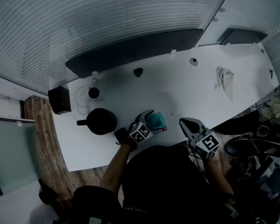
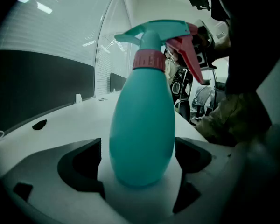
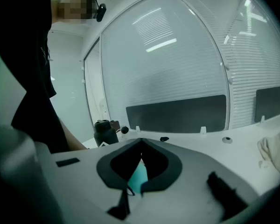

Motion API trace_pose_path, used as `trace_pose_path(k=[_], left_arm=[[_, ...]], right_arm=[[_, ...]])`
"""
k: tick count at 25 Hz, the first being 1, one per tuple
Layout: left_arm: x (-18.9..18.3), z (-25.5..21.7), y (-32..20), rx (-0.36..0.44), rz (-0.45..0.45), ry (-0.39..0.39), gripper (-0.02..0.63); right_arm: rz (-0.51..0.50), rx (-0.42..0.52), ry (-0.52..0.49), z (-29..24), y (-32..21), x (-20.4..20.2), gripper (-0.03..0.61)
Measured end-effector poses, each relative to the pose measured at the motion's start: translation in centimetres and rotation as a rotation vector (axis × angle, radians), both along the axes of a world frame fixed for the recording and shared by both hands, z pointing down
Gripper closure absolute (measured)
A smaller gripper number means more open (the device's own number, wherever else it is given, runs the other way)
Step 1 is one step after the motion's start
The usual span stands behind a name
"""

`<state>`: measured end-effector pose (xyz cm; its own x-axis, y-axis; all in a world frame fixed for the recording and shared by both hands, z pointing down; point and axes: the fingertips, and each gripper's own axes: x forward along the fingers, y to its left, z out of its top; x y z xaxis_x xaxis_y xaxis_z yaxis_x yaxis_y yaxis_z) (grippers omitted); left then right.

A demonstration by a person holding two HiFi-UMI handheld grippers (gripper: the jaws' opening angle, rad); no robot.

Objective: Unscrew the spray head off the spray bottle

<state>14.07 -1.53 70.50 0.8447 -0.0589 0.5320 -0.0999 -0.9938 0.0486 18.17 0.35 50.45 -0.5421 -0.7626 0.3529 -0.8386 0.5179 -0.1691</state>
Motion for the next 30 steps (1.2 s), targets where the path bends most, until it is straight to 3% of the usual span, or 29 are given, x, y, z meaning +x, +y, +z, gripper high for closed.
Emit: trace_pose_path(k=[4,5,6,9,11,15,17,19,21,25,30], left_arm=[[0.1,1.4,0.1,0.050,0.021,-0.082,0.140],[0.1,1.5,-0.1,0.060,0.015,-0.094,0.201],[0.1,1.5,-0.3,0.065,0.008,-0.100,0.202],[0.2,1.6,-0.4,0.065,-0.002,-0.099,0.207],[0.2,1.6,-0.5,0.065,-0.007,-0.100,0.209],[0.1,1.7,-0.6,0.067,-0.001,-0.102,0.210],[0.2,1.7,-0.5,0.066,-0.005,-0.102,0.212],[0.2,1.8,-0.5,0.061,-0.014,-0.106,0.212],[0.1,1.8,-0.6,0.057,-0.012,-0.118,0.212],[0.3,1.9,-0.3,0.057,0.042,-0.164,0.213],[0.4,2.1,-0.4,0.053,0.055,-0.200,0.218]], right_arm=[[-0.006,-0.002,0.002,0.1,0.0,-0.1,0.577],[-0.010,-0.003,0.008,0.1,0.0,-0.2,0.577],[-0.018,-0.003,0.020,0.2,-0.1,-0.2,0.577],[-0.110,0.019,0.137,0.4,-0.5,-0.9,0.577],[-0.309,0.059,0.341,0.8,-0.5,-1.9,0.577],[-0.854,0.141,0.938,3.6,0.2,-2.2,0.575],[-1.044,0.166,1.084,4.1,-0.1,-1.9,0.567],[-1.202,0.188,1.149,4.1,-0.4,-2.1,0.467],[-1.315,0.236,1.208,4.1,-1.0,-2.6,0.427],[-1.484,0.301,1.311,4.6,-1.6,-3.1,0.408],[-1.595,0.360,1.293,5.5,-1.4,-5.4,0.357]])
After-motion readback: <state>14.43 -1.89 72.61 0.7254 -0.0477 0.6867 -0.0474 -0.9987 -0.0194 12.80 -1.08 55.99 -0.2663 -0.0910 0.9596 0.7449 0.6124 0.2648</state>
